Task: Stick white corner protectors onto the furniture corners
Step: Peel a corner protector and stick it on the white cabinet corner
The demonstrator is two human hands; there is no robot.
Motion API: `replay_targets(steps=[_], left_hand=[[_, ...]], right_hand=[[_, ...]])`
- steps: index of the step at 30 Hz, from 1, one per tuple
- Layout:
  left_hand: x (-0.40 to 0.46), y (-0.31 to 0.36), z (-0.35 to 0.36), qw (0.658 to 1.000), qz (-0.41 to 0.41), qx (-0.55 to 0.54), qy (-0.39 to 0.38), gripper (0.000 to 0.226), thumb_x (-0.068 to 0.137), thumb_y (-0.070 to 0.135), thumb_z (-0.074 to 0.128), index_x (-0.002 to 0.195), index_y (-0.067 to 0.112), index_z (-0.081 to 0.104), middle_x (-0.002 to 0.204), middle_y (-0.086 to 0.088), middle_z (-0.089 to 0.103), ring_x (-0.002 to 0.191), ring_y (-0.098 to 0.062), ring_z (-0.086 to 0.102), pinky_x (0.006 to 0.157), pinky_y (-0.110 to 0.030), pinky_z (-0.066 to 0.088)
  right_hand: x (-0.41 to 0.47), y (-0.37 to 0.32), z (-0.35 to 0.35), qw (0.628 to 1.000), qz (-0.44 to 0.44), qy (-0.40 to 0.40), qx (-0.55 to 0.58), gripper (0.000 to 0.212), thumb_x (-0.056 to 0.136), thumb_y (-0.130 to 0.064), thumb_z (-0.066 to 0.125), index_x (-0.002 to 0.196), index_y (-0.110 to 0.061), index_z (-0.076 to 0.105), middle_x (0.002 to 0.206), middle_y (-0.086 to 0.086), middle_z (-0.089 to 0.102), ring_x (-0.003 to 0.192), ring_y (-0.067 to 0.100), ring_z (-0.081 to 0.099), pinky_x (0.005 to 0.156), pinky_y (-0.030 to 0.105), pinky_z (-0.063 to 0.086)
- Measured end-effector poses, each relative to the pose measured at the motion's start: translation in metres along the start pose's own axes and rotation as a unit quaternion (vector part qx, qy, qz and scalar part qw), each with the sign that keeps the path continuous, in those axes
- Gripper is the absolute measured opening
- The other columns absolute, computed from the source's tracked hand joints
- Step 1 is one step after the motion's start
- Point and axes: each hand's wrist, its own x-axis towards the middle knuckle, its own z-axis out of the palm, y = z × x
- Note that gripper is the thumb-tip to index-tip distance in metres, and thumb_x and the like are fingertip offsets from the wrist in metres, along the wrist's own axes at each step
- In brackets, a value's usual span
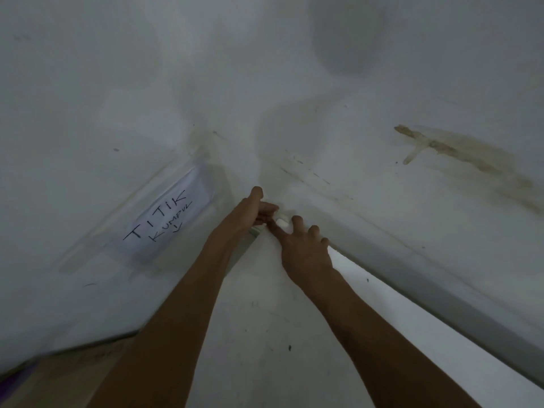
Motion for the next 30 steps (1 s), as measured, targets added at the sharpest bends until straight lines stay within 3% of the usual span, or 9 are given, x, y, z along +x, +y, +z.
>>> replay_targets(steps=[5, 10, 18, 21, 23, 25, 30], left_hand=[[0.002, -0.001, 0.000, 1.000, -0.002, 0.003, -0.005, 0.056, 0.101, 0.032, 0.019, 0.095, 0.010, 0.070, 0.104, -0.011, 0.068, 0.078, -0.015, 0.062, 0.093, -0.030, 0.047], [0.003, -0.007, 0.002, 0.999, 0.009, 0.037, -0.006, 0.057, 0.102, 0.034, 0.018, 0.110, 0.009, 0.069, 0.107, -0.009, 0.067, 0.089, -0.017, 0.062, 0.100, -0.032, 0.044], [-0.016, -0.002, 0.003, 0.999, 0.001, 0.042, -0.011, 0.051, 0.090, 0.046, 0.021, 0.097, 0.025, 0.068, 0.112, -0.006, 0.066, 0.105, -0.022, 0.061, 0.105, -0.040, 0.042], [-0.024, -0.003, 0.003, 0.999, -0.003, 0.040, -0.007, 0.062, 0.079, 0.053, 0.022, 0.106, 0.023, 0.069, 0.118, -0.006, 0.065, 0.104, -0.019, 0.060, 0.093, -0.033, 0.046], [-0.024, -0.006, 0.004, 0.997, 0.005, 0.073, -0.001, 0.058, 0.090, 0.050, 0.025, 0.115, 0.018, 0.066, 0.122, -0.006, 0.063, 0.109, -0.021, 0.059, 0.090, -0.031, 0.045], [-0.023, -0.008, 0.005, 0.994, 0.015, 0.108, 0.010, 0.048, 0.100, 0.038, 0.028, 0.122, 0.010, 0.060, 0.127, -0.012, 0.060, 0.118, -0.029, 0.054, 0.101, -0.037, 0.042], [-0.023, -0.011, 0.006, 0.994, 0.022, 0.108, 0.003, 0.047, 0.101, 0.033, 0.025, 0.124, 0.009, 0.058, 0.132, -0.010, 0.057, 0.122, -0.026, 0.052, 0.108, -0.041, 0.038]], right_hand=[[-0.002, 0.002, -0.001, 1.000, -0.003, 0.002, -0.006, 0.065, 0.098, -0.013, 0.038, 0.149, -0.040, 0.010, 0.150, 0.015, 0.020, 0.117, 0.041, 0.042, 0.097, 0.056, 0.040], [-0.003, 0.000, 0.000, 1.000, 0.000, 0.010, -0.014, 0.066, 0.099, -0.012, 0.039, 0.149, -0.042, 0.010, 0.149, 0.015, 0.021, 0.114, 0.041, 0.044, 0.094, 0.054, 0.043], [-0.005, 0.007, -0.002, 1.000, -0.017, 0.002, -0.012, 0.062, 0.099, -0.015, 0.035, 0.150, -0.039, 0.009, 0.150, 0.013, 0.022, 0.111, 0.037, 0.046, 0.093, 0.049, 0.044], [-0.004, 0.014, -0.004, 1.000, -0.021, 0.000, 0.022, 0.060, 0.098, -0.015, 0.035, 0.152, -0.026, 0.012, 0.151, 0.009, 0.026, 0.112, 0.034, 0.048, 0.094, 0.043, 0.045], [-0.003, 0.017, -0.004, 0.999, -0.023, 0.003, 0.039, 0.061, 0.097, -0.013, 0.035, 0.153, -0.018, 0.012, 0.151, 0.008, 0.030, 0.111, 0.032, 0.051, 0.094, 0.040, 0.045], [-0.003, 0.020, -0.003, 0.999, -0.022, 0.008, 0.041, 0.060, 0.097, -0.011, 0.035, 0.152, -0.015, 0.013, 0.150, 0.007, 0.032, 0.109, 0.031, 0.052, 0.093, 0.038, 0.045], [-0.002, 0.016, -0.004, 0.997, -0.003, 0.022, 0.069, 0.057, 0.097, -0.011, 0.039, 0.151, -0.019, 0.021, 0.147, 0.004, 0.035, 0.108, 0.033, 0.053, 0.088, 0.040, 0.047]])
